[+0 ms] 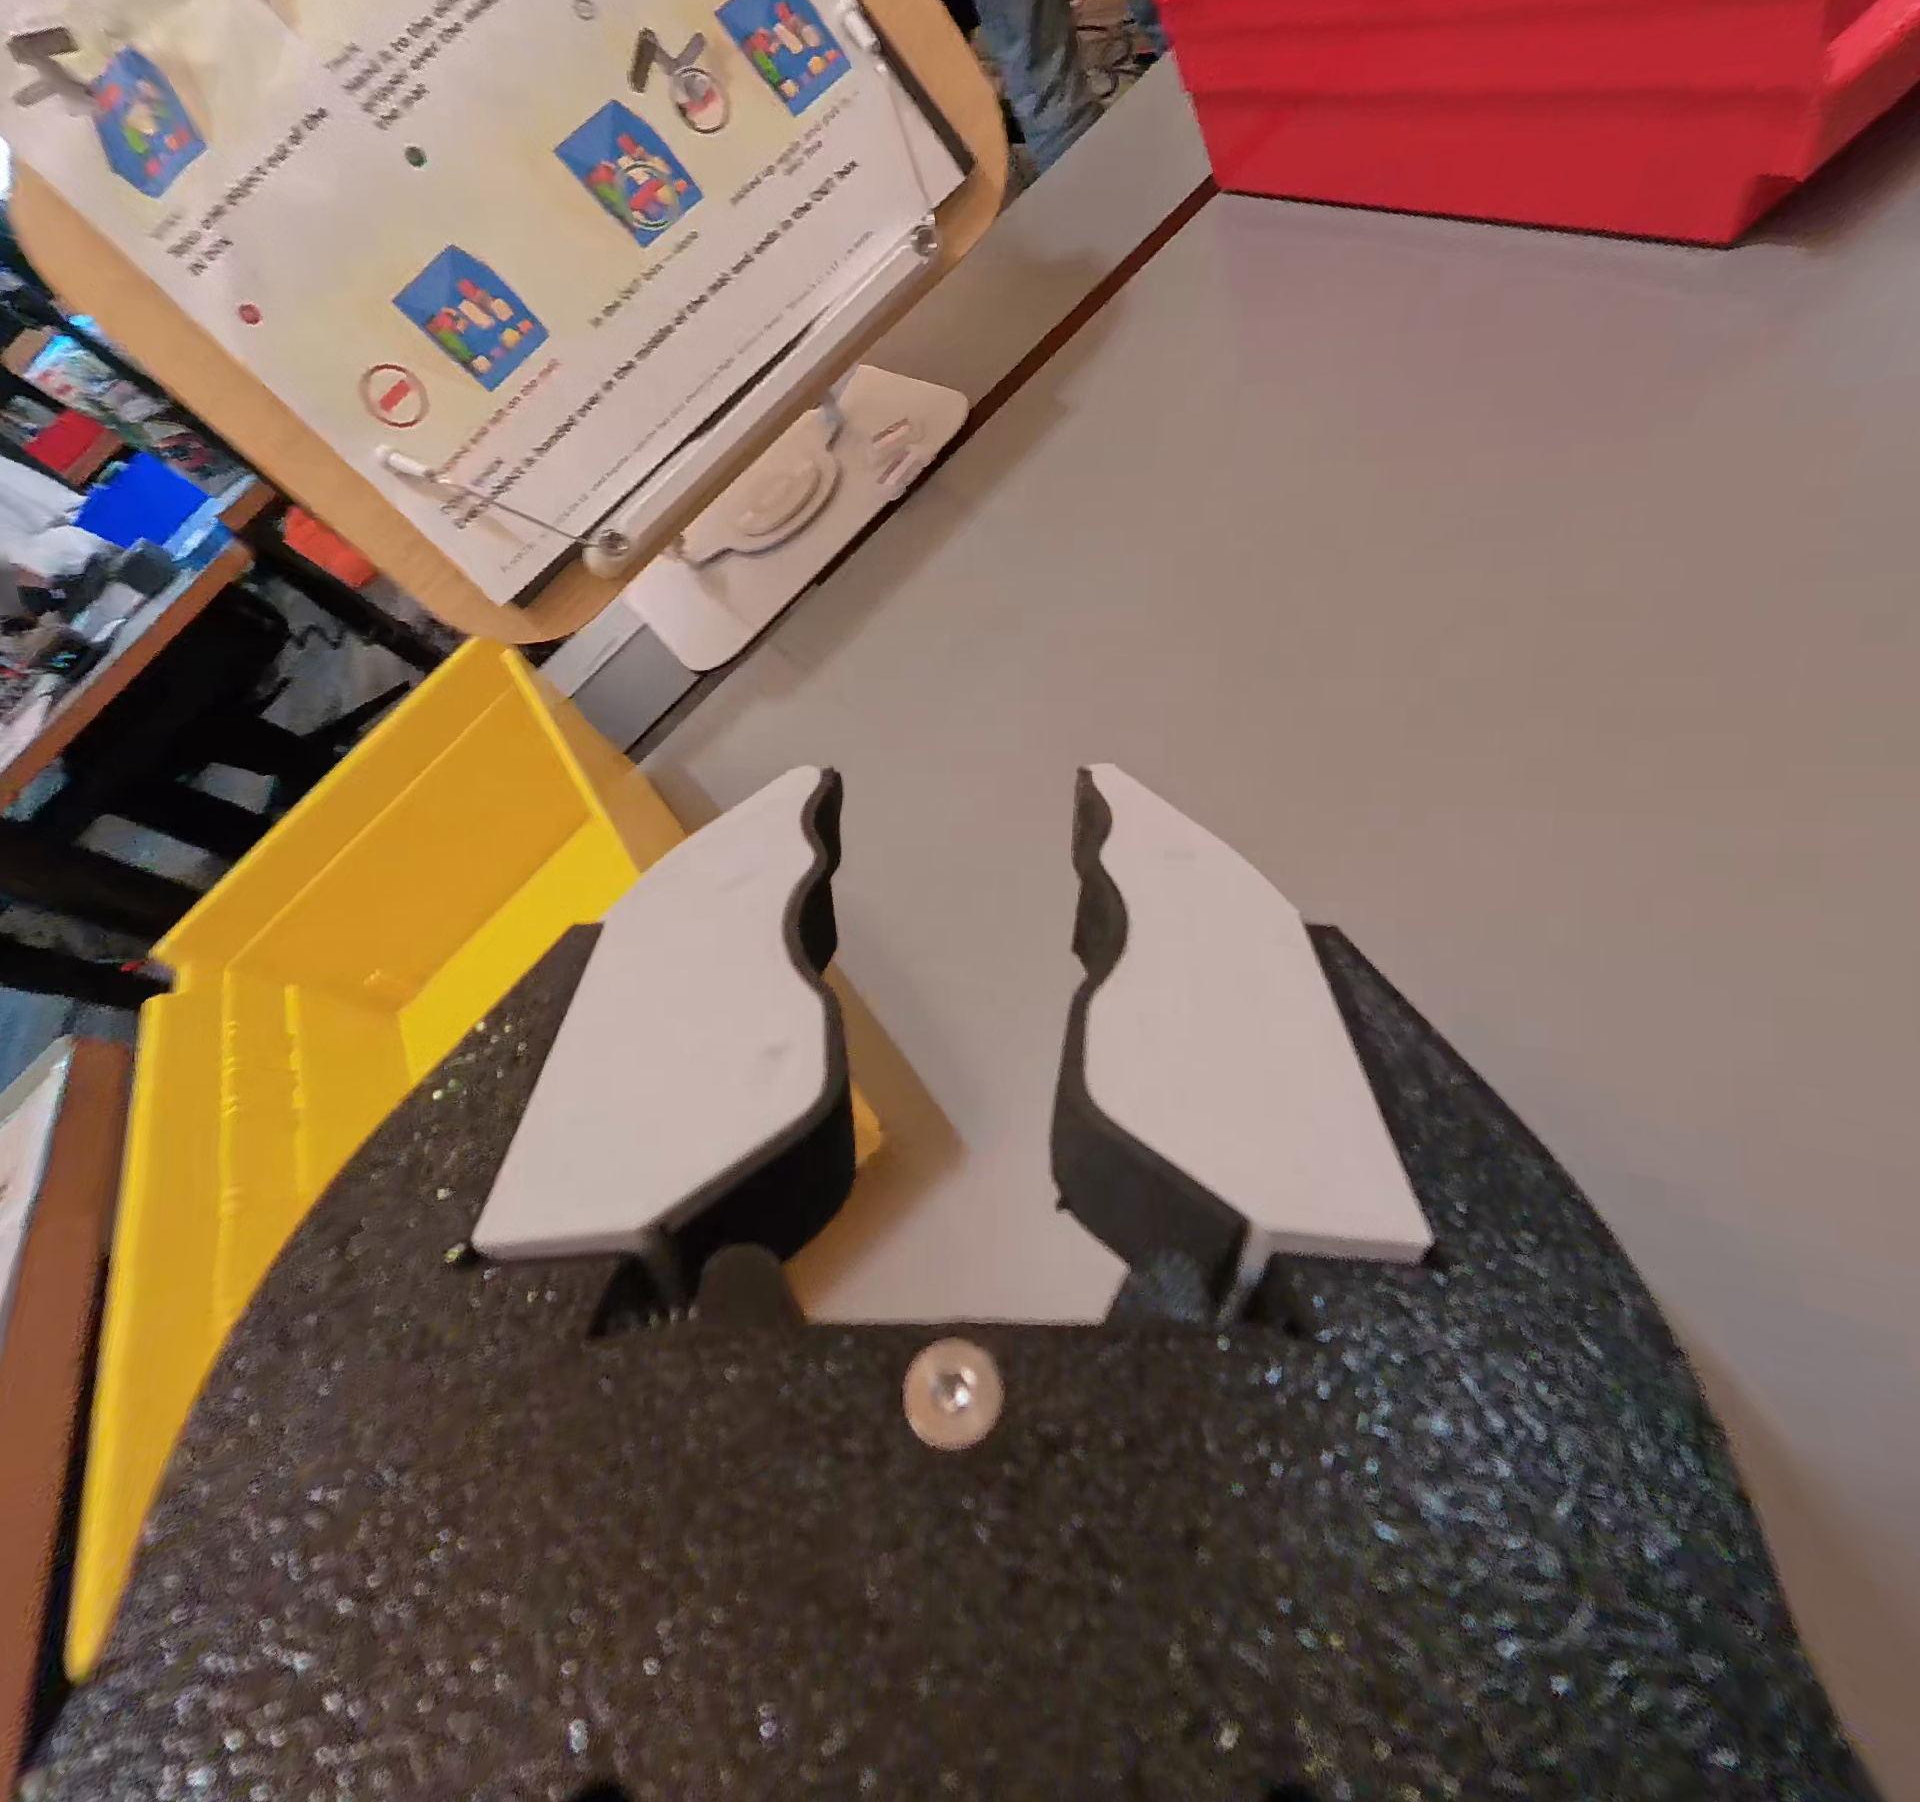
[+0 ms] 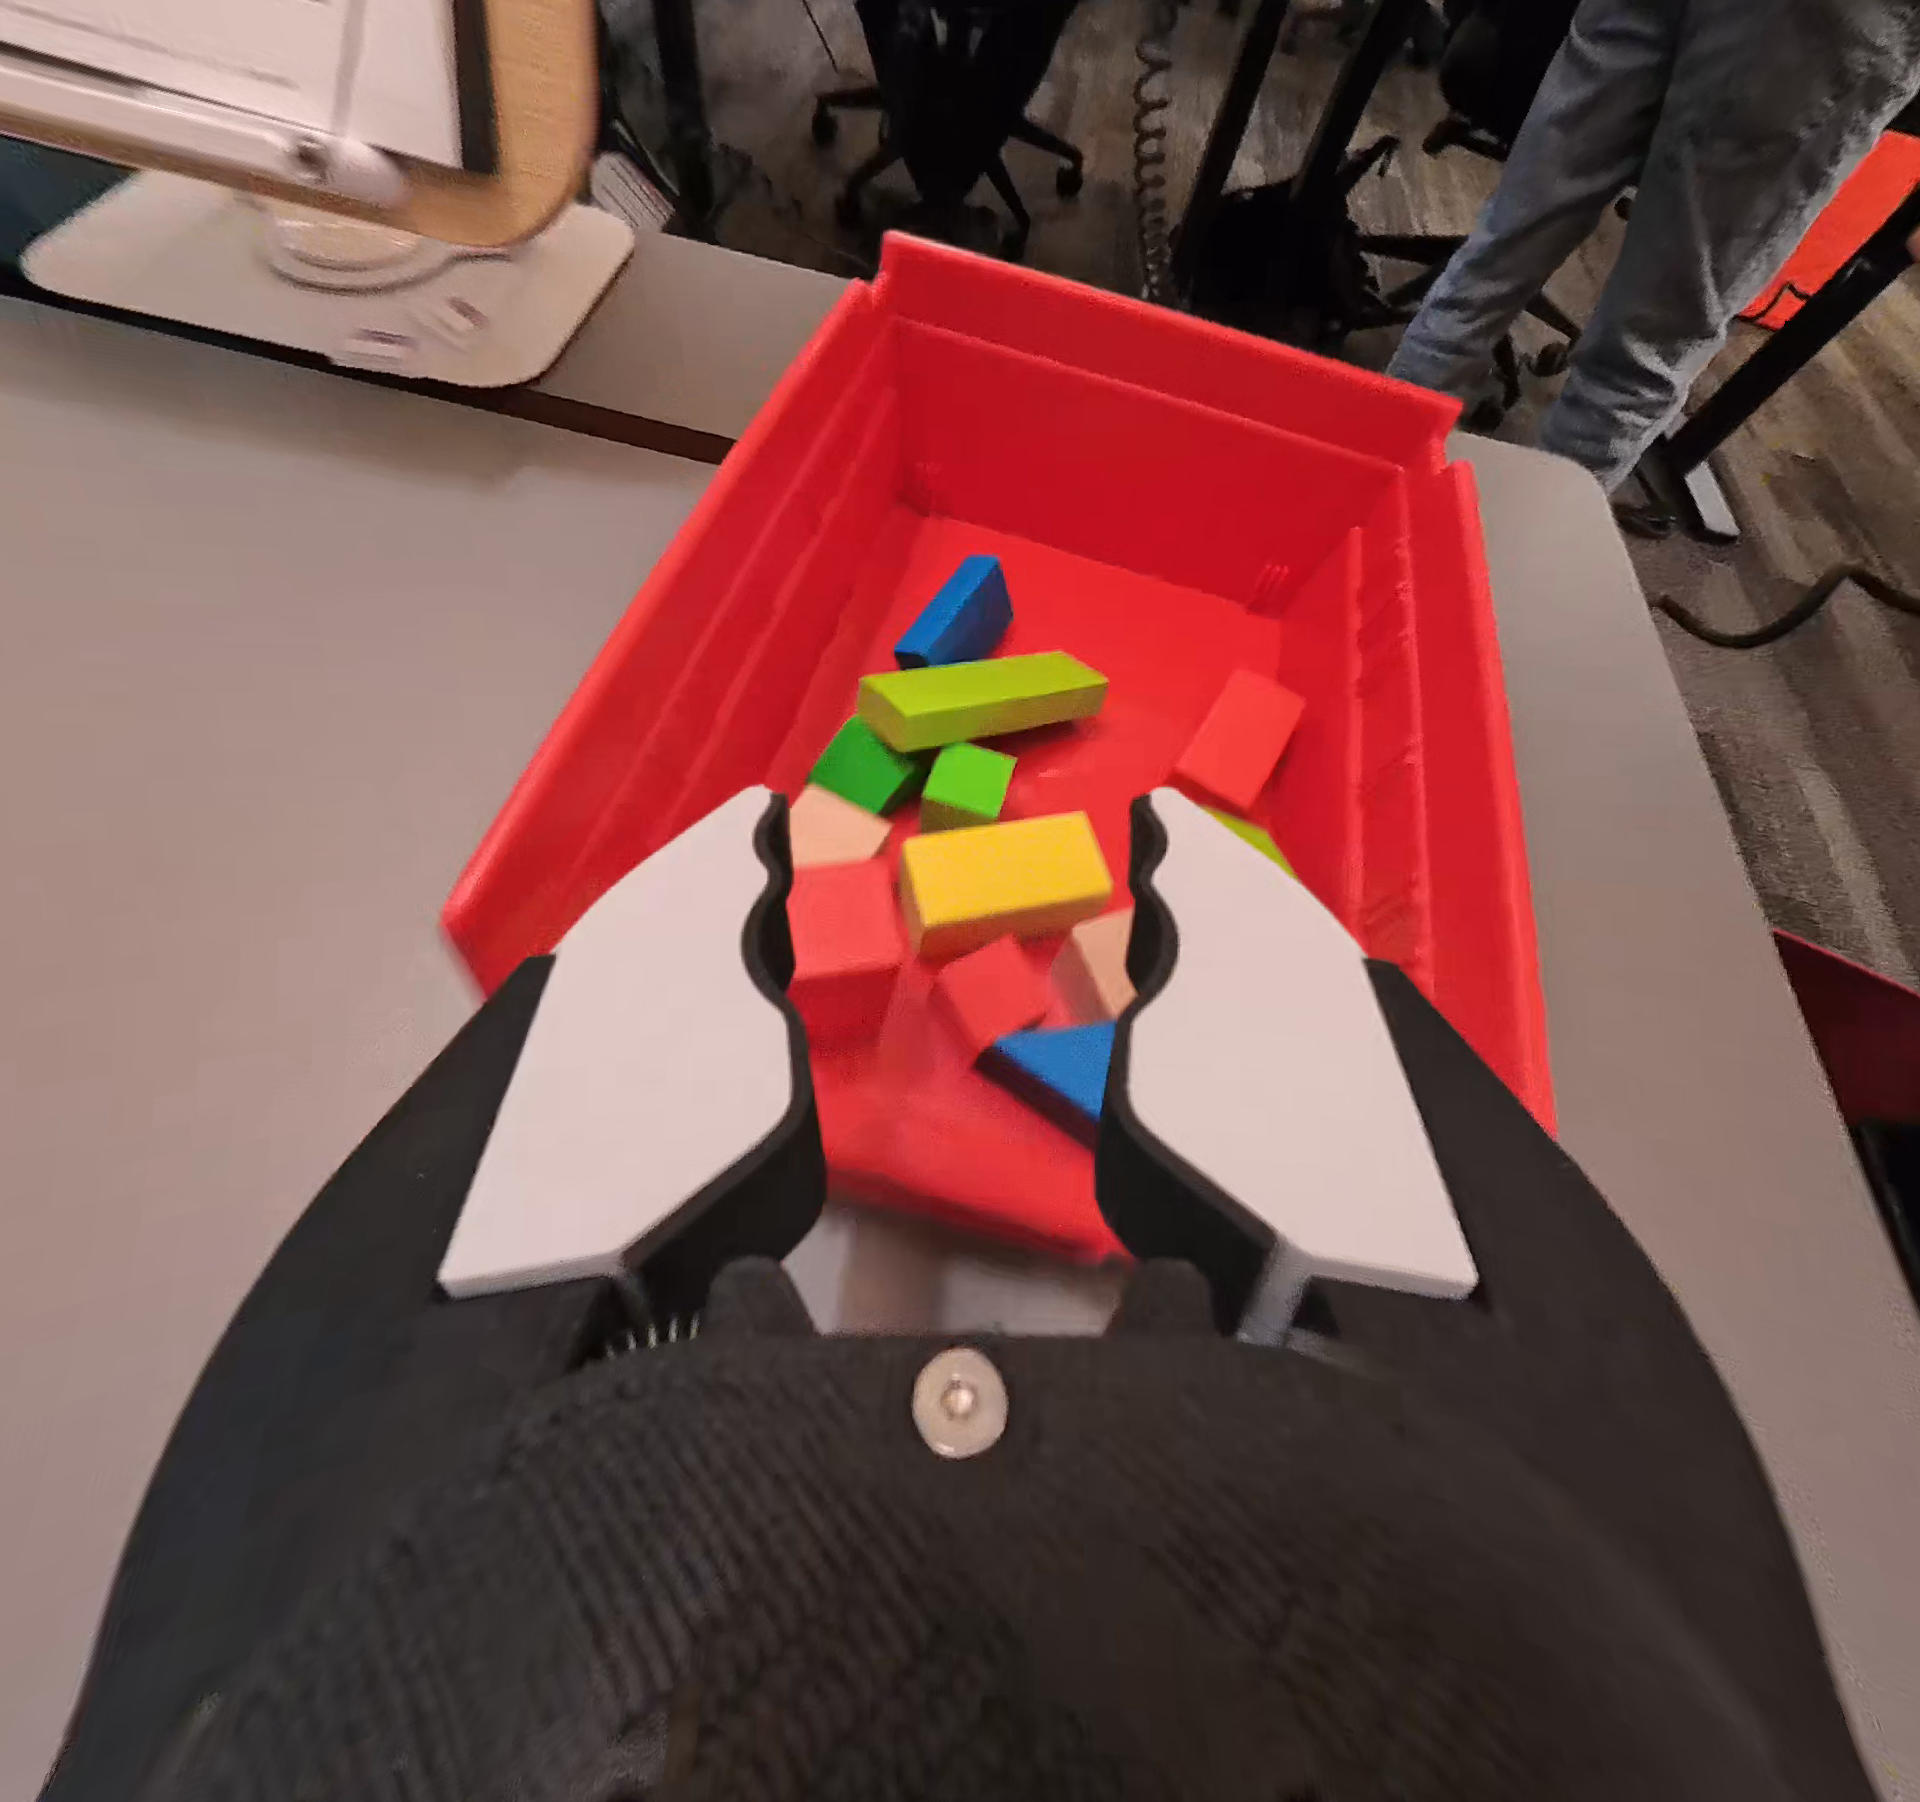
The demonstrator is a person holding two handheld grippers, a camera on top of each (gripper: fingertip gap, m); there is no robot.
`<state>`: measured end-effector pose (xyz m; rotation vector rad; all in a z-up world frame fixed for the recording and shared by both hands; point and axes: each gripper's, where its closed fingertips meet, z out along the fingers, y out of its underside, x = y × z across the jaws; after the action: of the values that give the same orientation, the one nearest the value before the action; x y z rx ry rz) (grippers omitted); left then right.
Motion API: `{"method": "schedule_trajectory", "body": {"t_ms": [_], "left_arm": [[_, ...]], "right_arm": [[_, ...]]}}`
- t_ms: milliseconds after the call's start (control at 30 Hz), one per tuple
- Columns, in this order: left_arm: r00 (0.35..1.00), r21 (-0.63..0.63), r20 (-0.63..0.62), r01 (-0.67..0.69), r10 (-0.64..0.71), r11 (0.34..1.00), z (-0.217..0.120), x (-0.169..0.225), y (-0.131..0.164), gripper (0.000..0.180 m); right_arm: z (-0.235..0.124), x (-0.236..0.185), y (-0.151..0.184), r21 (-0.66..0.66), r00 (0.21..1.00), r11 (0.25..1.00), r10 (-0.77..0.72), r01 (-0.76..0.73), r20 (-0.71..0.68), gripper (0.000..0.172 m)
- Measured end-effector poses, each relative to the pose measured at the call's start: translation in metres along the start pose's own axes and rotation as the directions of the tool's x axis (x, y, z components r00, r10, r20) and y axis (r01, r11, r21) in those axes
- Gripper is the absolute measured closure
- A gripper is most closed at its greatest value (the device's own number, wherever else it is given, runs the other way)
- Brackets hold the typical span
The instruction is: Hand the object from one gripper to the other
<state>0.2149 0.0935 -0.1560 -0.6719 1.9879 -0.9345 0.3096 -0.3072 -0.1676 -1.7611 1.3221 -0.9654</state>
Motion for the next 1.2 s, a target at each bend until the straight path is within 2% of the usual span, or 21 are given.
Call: {"method": "schedule_trajectory", "body": {"t_ms": [133,200,333,400,500,667,800,867,1067,1167,1200], "left_arm": [[0.988,0.014,-0.127,0.088,-0.086,0.996,0.006,0.031,-0.008,0.134],[0.966,0.019,-0.205,0.165,-0.158,0.986,0.007,0.049,-0.016,0.132],[0.904,0.001,-0.342,0.272,-0.256,0.962,0.013,0.085,-0.032,0.129],[0.89,0.002,-0.361,0.3,-0.279,0.954,0.026,0.099,-0.042,0.125],[0.854,-0.023,-0.405,0.347,-0.326,0.938,0.049,0.119,-0.07,0.117],[0.802,-0.041,-0.48,0.383,-0.355,0.923,0.094,0.145,-0.139,0.109],[0.762,-0.114,-0.465,0.454,-0.451,0.884,0.148,0.152,-0.185,0.103],[0.753,-0.186,-0.429,0.466,-0.498,0.865,0.18,0.157,-0.194,0.097],[0.841,-0.452,-0.21,0.368,-0.498,0.812,0.261,0.171,-0.168,0.1],[0.802,-0.532,-0.215,0.382,-0.557,0.756,0.281,0.189,-0.162,0.102],[0.815,-0.55,-0.188,0.375,-0.548,0.746,0.287,0.189,-0.156,0.104]], "right_arm": [[-0.044,-0.023,0.012,0.117,0.997,0.991,0.067,-0.072,0.043,0.108],[-0.056,-0.032,0.017,0.146,0.997,0.988,0.046,-0.055,0.067,0.108],[-0.059,-0.021,0.028,0.074,0.998,0.995,-0.061,0.061,0.005,0.101],[-0.059,-0.009,0.033,0.05,0.997,0.996,-0.067,0.069,-0.041,0.099],[-0.058,0.0,0.036,0.04,0.998,0.998,-0.041,0.043,-0.046,0.095],[-0.063,0.018,0.039,0.037,0.996,0.999,-0.025,0.028,-0.082,0.092],[-0.072,0.033,0.04,0.041,0.993,0.999,-0.028,0.033,-0.117,0.092],[-0.078,0.043,0.041,0.045,0.99,0.998,-0.026,0.033,-0.136,0.091],[-0.087,0.075,0.054,0.033,0.98,0.999,0.021,-0.015,-0.198,0.092],[-0.087,0.077,0.058,0.034,0.983,0.998,0.053,-0.048,-0.178,0.092],[-0.087,0.076,0.057,0.037,0.983,0.998,0.054,-0.048,-0.174,0.092]]}}
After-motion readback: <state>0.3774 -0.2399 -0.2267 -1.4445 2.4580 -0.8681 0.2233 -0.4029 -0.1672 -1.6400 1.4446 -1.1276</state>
